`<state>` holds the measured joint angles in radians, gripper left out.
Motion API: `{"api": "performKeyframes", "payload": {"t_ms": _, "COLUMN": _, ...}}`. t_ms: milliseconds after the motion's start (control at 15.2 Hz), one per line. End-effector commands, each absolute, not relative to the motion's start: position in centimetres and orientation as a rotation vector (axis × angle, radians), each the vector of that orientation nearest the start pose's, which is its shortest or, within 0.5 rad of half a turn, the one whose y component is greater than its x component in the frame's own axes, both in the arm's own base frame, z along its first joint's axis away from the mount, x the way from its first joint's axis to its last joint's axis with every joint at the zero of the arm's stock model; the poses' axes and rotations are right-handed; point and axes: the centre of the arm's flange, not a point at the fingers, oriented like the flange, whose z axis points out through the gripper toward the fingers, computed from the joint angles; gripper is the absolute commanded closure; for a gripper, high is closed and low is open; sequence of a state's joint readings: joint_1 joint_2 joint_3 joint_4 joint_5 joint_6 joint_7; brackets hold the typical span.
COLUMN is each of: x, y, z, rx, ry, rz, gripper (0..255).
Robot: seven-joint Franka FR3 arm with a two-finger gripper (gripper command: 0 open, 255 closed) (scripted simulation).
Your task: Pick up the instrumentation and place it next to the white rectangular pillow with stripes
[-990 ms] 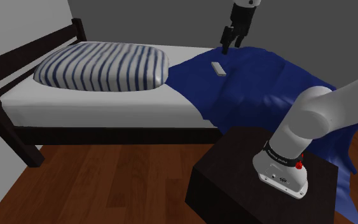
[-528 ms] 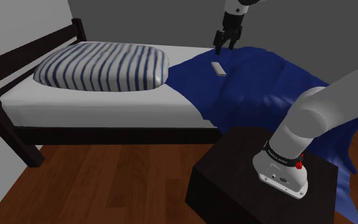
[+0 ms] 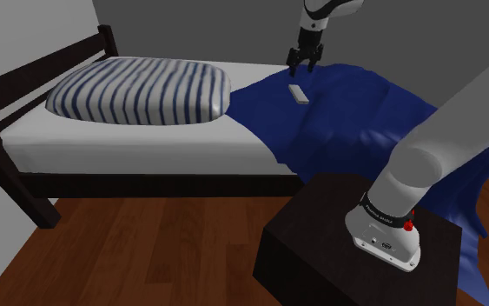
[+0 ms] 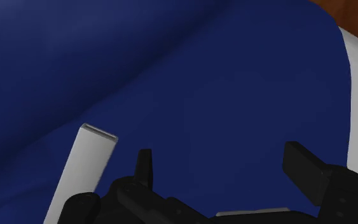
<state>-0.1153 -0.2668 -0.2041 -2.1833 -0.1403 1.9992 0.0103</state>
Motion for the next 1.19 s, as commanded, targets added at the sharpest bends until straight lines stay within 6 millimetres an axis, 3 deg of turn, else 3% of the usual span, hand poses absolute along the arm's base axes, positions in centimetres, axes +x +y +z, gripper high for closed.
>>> {"api": "performKeyframes", "payload": {"t_ms": 0, "x": 46.9, "y": -18.5, "z": 49.4, "rx": -3.186, "ry": 0.481, "rz": -0.097, "gripper": 0}}
{"api": "performKeyframes", "payload": {"t_ms": 1122, "x": 56.0, "y": -37.4, "z": 39.1, "rx": -3.059, "ry": 0.835, "rz": -0.019, "gripper": 0}}
